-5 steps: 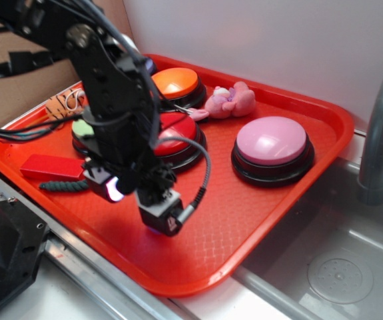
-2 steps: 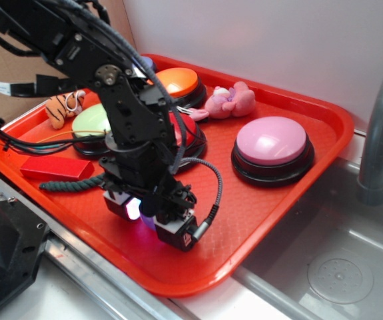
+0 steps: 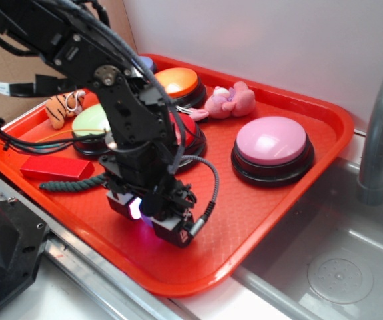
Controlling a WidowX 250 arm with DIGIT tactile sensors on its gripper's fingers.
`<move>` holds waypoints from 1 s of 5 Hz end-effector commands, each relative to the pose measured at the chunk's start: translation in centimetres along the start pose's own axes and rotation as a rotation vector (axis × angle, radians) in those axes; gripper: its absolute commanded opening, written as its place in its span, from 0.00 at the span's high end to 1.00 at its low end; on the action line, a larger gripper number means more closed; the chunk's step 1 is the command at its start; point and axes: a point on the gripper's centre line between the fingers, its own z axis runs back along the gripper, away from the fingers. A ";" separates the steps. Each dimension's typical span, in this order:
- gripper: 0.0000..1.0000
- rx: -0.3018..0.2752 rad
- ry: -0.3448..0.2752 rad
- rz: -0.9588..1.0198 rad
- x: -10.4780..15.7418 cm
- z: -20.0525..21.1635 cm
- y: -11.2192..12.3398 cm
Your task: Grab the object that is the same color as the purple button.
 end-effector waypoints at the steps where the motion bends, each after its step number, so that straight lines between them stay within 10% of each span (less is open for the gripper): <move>1: 1.00 -0.029 -0.004 -0.145 2.5 6.6 1.4; 5: 1.00 -0.118 -0.116 -0.131 5.1 15.9 5.7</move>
